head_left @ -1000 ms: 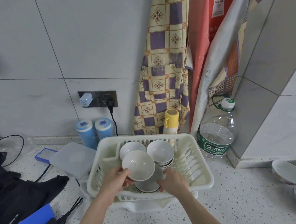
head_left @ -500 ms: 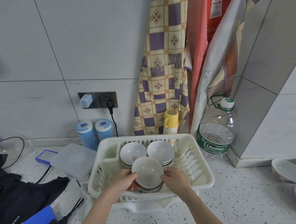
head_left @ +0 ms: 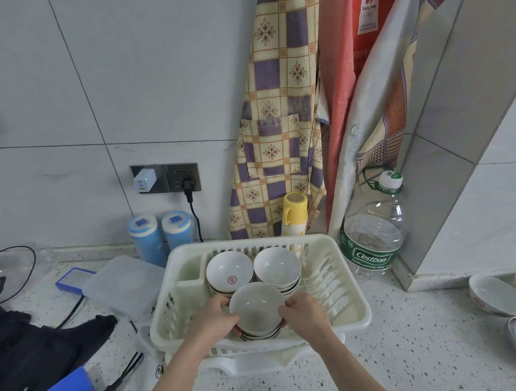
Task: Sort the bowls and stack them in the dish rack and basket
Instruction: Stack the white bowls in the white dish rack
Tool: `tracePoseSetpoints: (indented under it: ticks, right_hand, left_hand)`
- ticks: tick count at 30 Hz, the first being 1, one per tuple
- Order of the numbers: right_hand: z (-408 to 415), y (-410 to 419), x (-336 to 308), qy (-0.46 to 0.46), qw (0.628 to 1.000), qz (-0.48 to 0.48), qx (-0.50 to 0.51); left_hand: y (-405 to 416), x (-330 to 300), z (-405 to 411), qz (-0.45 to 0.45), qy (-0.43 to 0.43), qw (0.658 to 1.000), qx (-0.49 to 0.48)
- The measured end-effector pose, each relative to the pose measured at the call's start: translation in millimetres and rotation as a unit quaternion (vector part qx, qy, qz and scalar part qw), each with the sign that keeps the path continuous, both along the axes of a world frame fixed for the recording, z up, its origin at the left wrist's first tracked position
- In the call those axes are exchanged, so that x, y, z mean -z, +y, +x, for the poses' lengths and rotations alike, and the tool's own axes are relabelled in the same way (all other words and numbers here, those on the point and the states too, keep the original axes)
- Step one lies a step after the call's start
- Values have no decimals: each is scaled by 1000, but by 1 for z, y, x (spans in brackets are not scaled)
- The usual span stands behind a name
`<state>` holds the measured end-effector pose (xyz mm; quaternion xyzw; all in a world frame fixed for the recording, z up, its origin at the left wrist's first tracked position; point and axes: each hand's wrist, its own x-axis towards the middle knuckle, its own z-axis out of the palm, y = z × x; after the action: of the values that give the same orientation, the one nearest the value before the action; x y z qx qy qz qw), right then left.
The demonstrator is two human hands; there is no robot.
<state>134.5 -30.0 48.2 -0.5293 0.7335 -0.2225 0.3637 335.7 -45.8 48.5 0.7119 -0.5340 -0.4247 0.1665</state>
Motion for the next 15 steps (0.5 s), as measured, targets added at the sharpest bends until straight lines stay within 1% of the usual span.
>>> tracePoseSetpoints:
  ticks: [7,15]
  right_hand:
    - [1,-1,0,26,1000,14,-6]
    - [1,-1,-1,7,1000,5,20]
  left_hand:
    - [-2,-2,-3,4,-30,999,11]
    - [-3,0,-4,29,20,999,6]
